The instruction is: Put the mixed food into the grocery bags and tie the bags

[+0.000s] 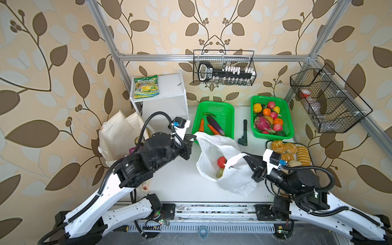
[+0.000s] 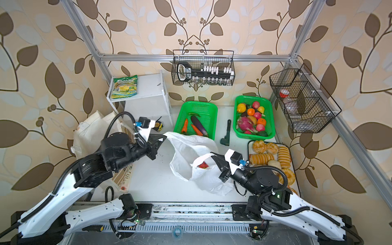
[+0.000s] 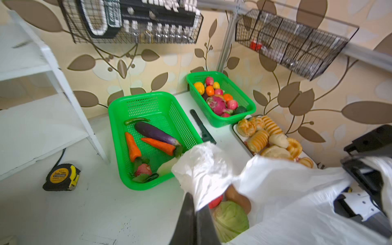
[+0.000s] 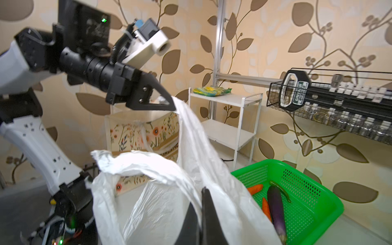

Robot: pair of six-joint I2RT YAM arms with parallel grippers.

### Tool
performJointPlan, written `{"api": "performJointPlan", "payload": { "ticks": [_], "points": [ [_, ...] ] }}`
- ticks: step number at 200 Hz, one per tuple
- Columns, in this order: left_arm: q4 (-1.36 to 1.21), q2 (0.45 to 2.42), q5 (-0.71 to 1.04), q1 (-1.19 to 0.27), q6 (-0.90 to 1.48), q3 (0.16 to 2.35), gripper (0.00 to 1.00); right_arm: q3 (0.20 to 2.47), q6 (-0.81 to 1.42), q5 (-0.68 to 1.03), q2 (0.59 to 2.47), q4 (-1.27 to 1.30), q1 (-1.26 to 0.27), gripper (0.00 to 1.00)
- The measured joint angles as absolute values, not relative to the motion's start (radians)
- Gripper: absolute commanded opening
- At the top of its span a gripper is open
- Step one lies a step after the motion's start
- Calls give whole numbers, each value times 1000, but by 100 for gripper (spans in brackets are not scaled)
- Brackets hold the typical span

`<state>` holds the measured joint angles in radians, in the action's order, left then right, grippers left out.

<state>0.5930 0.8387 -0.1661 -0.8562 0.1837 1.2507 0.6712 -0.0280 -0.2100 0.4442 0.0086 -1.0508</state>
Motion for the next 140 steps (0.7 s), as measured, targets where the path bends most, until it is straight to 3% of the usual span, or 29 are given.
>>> {"api": "performJointPlan", "payload": {
  "ticks": [61,97,130,134,140],
  "points": [
    [772,832,-287,-856,264,1399,0,718,223,-125,476,58,-751,0],
    [868,828,-363,-856,318,1423,0,720,392,43,654,10,-542,1],
    [909,857,-365,-856,350,1406,0,680,536,185,772,-6,-488,1],
    [909,863,-361,-856,353,1400,7,676,546,193,774,-6,-488,1],
    [909,875,-351,-856,360,1391,28,670,561,203,775,-3,-488,1]
  ]
}}
